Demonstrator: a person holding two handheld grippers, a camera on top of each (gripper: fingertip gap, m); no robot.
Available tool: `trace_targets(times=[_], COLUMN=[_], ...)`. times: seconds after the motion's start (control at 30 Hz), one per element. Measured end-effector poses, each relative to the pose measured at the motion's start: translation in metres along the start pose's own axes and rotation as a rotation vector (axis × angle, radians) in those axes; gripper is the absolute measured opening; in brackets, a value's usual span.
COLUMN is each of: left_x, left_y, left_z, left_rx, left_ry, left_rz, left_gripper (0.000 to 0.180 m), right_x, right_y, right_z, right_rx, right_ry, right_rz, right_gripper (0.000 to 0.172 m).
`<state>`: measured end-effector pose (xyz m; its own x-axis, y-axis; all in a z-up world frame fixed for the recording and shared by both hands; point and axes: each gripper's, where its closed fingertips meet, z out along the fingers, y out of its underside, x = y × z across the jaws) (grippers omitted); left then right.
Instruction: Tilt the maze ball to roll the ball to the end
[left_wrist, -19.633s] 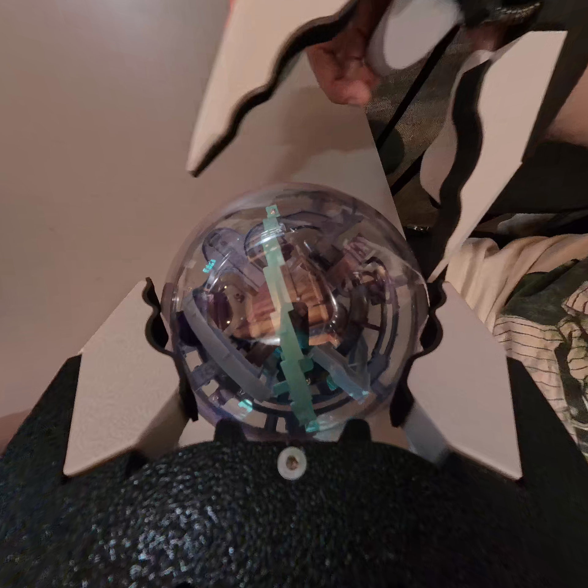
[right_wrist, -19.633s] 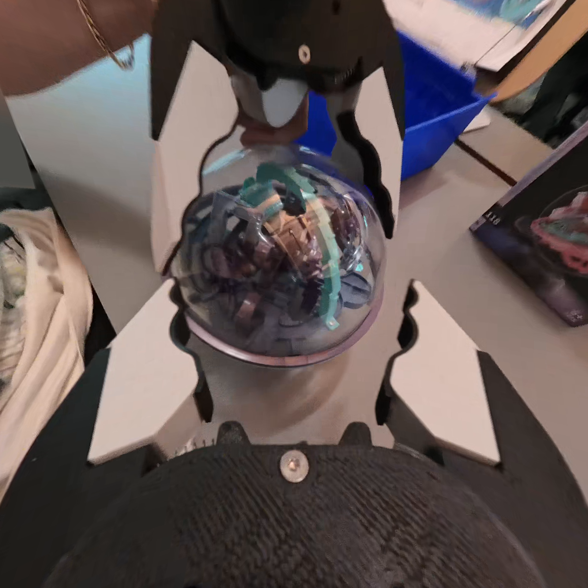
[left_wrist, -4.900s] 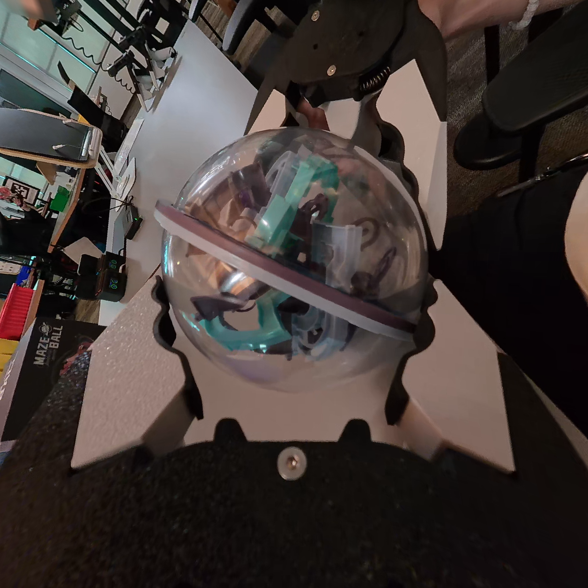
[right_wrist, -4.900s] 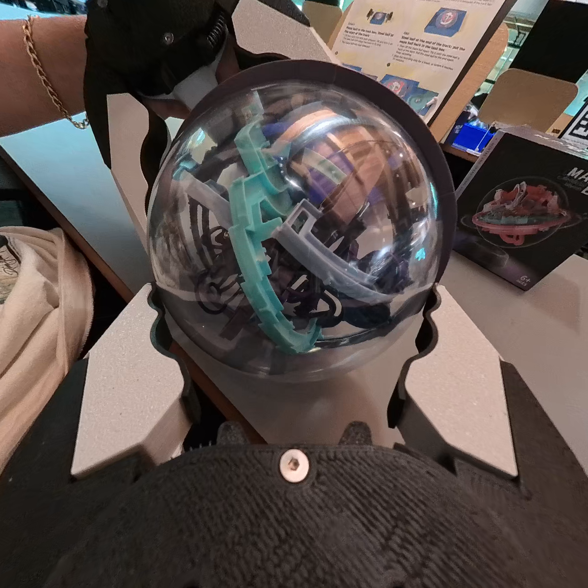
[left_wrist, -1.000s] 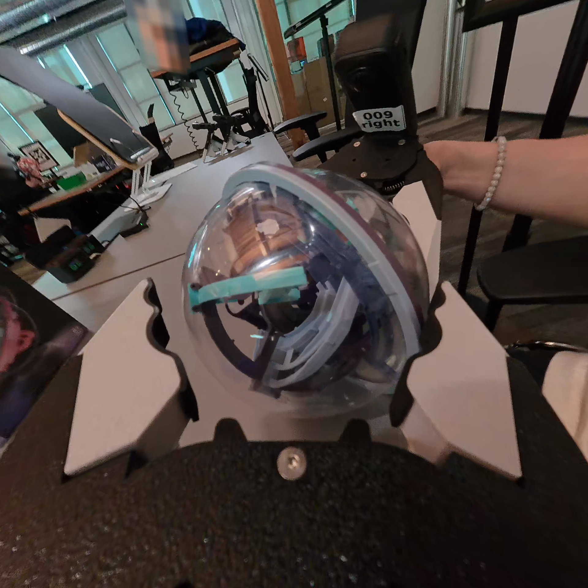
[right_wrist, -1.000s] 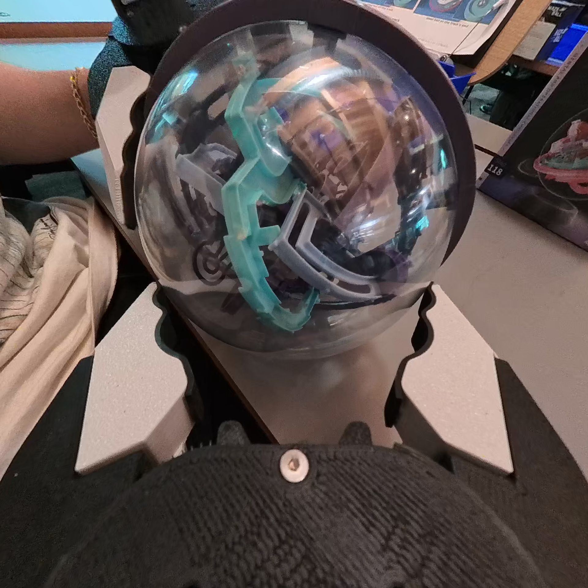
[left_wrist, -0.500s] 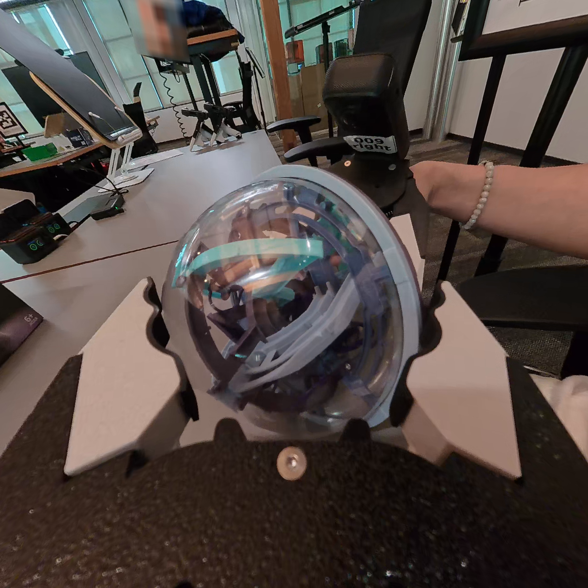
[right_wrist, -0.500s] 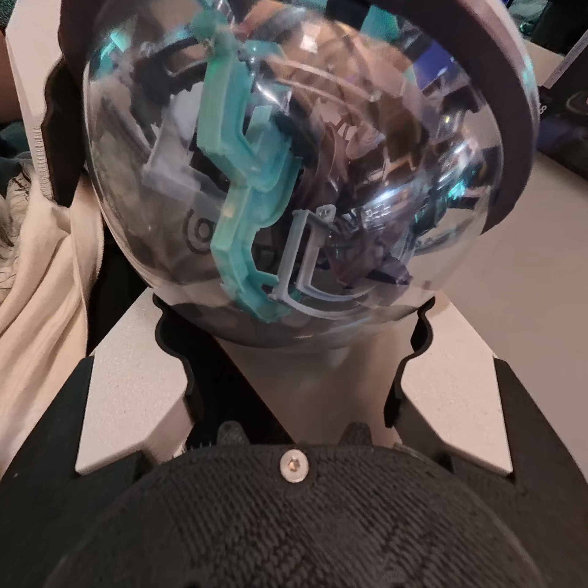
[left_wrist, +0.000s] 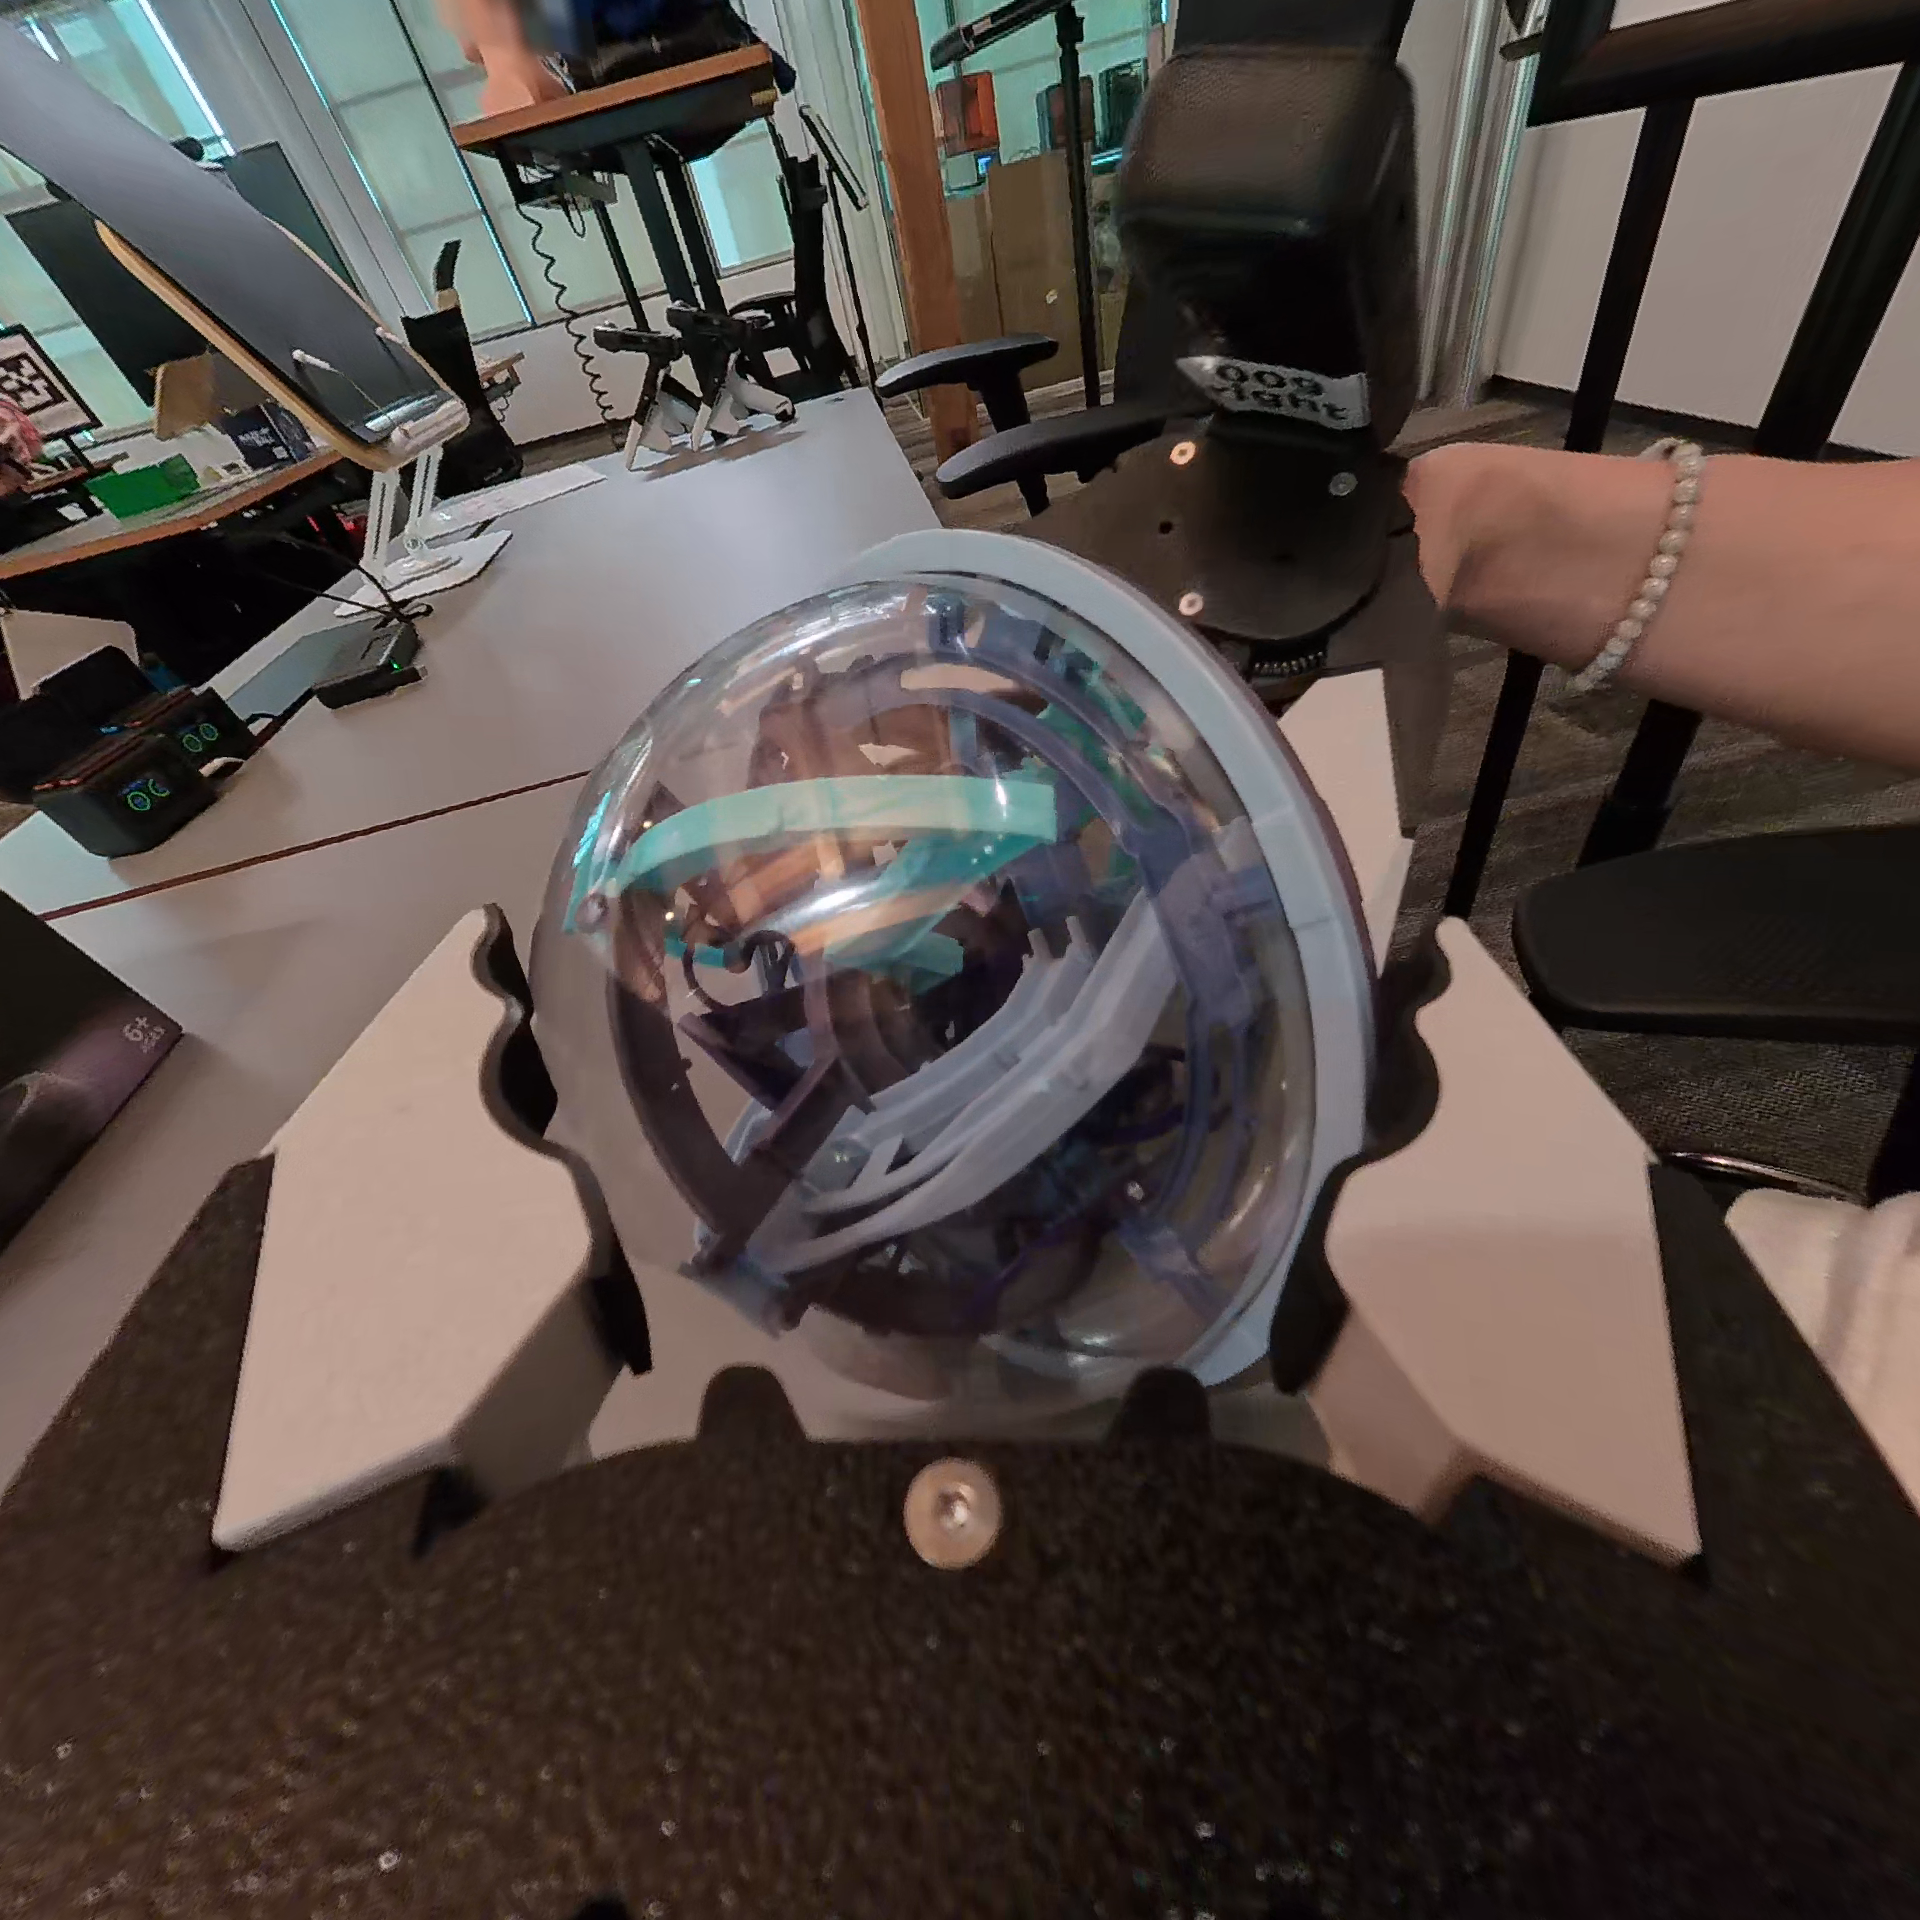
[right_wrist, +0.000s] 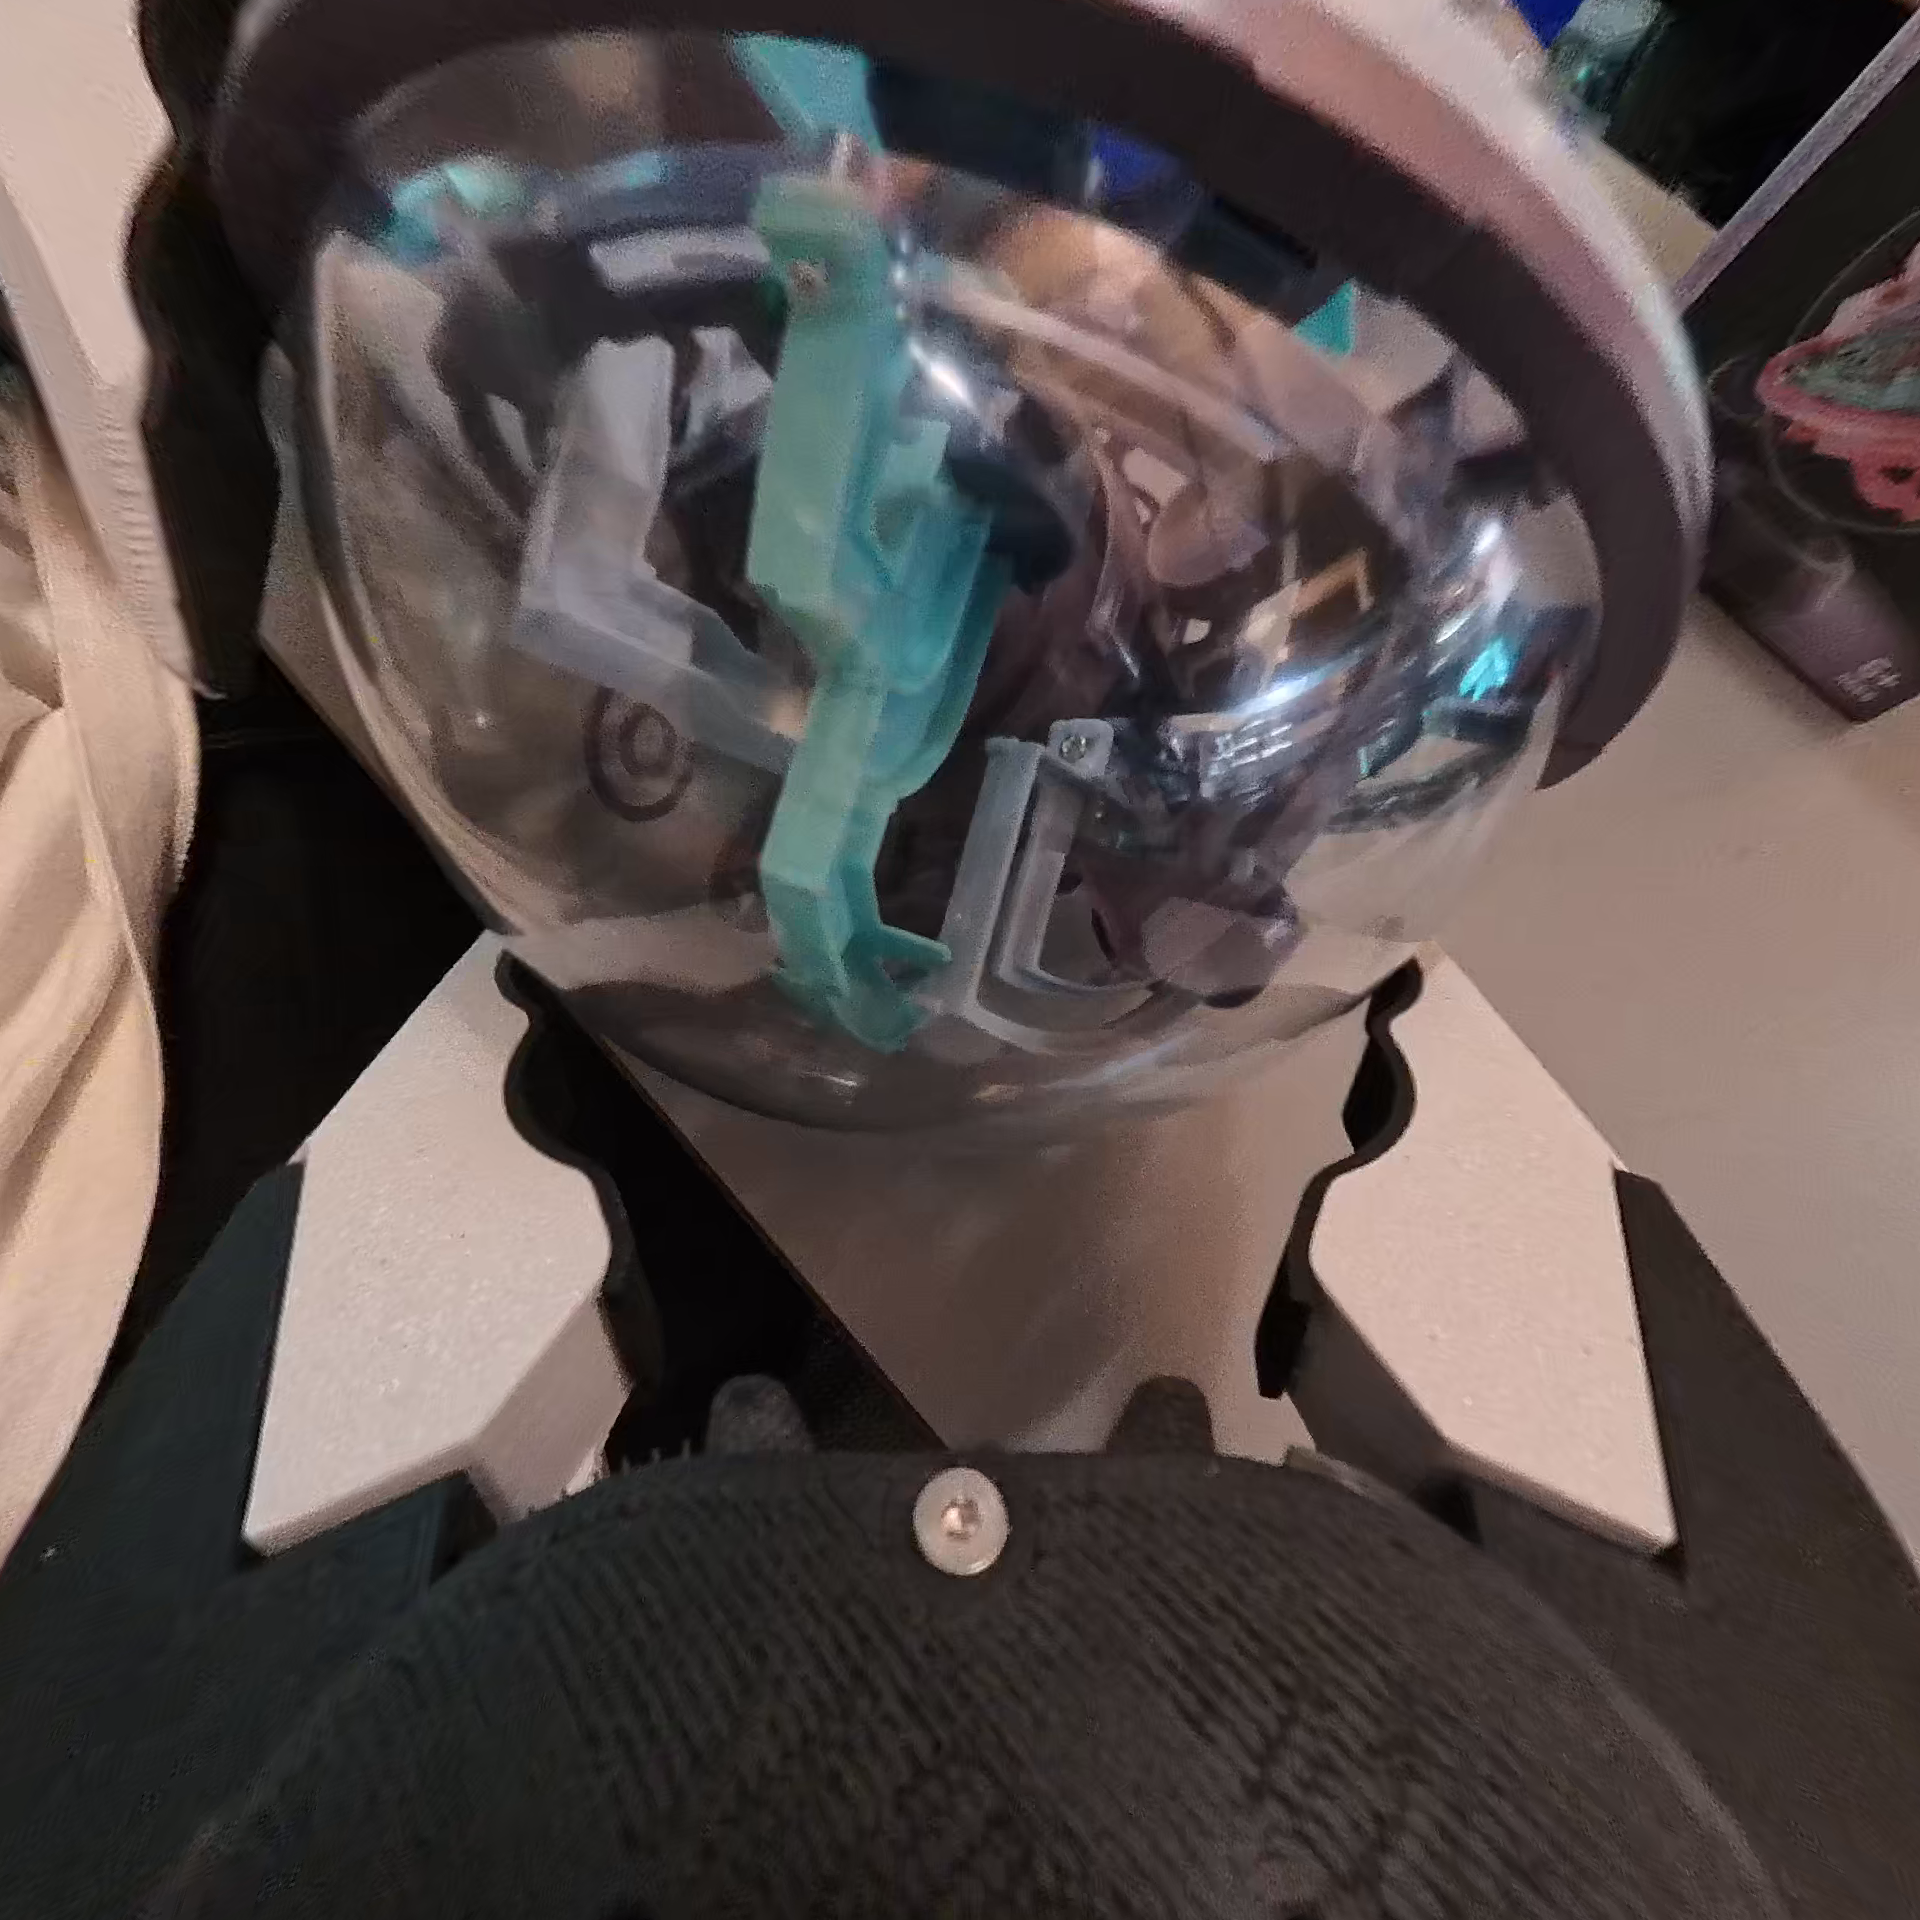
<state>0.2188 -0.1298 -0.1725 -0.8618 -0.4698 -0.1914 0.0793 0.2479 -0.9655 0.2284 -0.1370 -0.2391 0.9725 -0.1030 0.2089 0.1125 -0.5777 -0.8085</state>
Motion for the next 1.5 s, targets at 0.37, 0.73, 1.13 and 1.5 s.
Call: trace_targets(times=[0.37,0.73,1.13,1.5], left_x=[0.001,-0.007,-0.009,-0.004], left_y=[-0.001,0.008,0.017,0.015], left_z=[0.002,0.0,0.003,0.004], left_rx=[-0.004,0.074,0.025,0.074], left_ry=[0.001,-0.081,-0.08,-0.153], left_rz=[-0.032,-0.319,-0.347,-0.387], left_gripper=[0.152,0.158,0.157,0.158], right_x=[0.001,0.0,0.007,0.003], right_y=[-0.024,-0.02,-0.018,-0.012], right_z=[-0.011,-0.01,-0.015,-0.016], right_rx=[0.114,0.151,0.077,0.099], right_ry=[0.004,0.016,-0.046,-0.027], right_rz=[0.016,0.078,0.042,0.058], right_gripper=[0.155,0.155,0.149,0.15])
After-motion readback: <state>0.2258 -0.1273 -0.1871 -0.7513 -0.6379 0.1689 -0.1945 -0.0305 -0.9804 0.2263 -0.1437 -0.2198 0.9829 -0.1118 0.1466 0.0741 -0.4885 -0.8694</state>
